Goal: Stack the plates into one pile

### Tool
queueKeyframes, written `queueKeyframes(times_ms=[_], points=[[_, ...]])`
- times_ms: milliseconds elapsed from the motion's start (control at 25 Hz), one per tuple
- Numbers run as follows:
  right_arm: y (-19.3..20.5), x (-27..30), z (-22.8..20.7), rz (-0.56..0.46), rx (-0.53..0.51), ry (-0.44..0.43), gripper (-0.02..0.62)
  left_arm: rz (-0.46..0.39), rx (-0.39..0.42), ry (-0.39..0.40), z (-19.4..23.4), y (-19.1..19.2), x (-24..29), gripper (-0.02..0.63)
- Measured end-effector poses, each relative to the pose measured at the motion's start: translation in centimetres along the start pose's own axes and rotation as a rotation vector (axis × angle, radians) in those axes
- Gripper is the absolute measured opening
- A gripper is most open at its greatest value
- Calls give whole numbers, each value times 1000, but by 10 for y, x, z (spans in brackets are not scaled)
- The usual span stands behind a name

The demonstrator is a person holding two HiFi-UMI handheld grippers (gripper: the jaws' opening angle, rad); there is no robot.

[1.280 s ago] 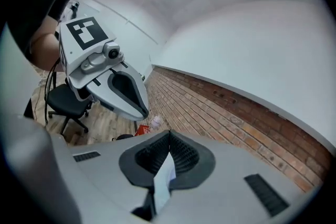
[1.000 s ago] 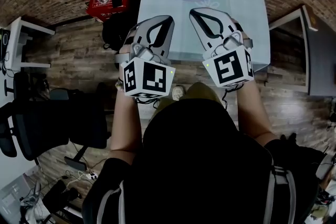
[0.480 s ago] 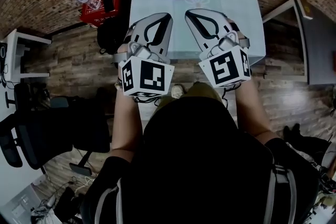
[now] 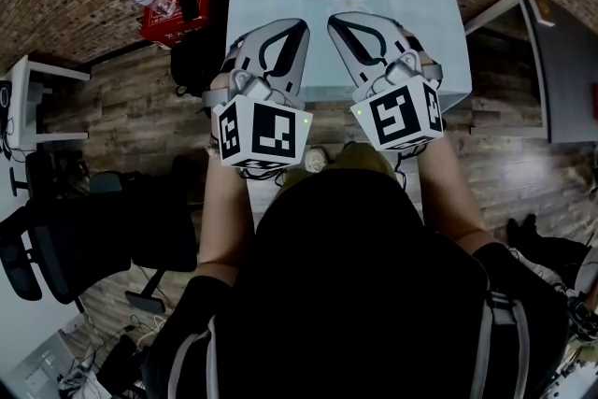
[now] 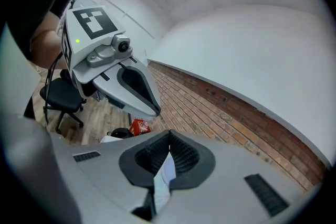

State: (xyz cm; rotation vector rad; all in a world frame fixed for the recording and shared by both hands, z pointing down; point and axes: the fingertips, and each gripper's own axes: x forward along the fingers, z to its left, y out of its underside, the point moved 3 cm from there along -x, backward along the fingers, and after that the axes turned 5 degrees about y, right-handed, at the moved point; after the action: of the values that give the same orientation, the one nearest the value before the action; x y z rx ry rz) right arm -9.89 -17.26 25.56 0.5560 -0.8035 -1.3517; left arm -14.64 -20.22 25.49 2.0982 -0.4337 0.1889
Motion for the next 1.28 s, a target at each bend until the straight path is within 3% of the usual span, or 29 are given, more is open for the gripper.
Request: queueKeyframes(times_ms=[1280], points=[[10,0,13,32,-13,3,35,-10,2,13,-6,4,1,23]])
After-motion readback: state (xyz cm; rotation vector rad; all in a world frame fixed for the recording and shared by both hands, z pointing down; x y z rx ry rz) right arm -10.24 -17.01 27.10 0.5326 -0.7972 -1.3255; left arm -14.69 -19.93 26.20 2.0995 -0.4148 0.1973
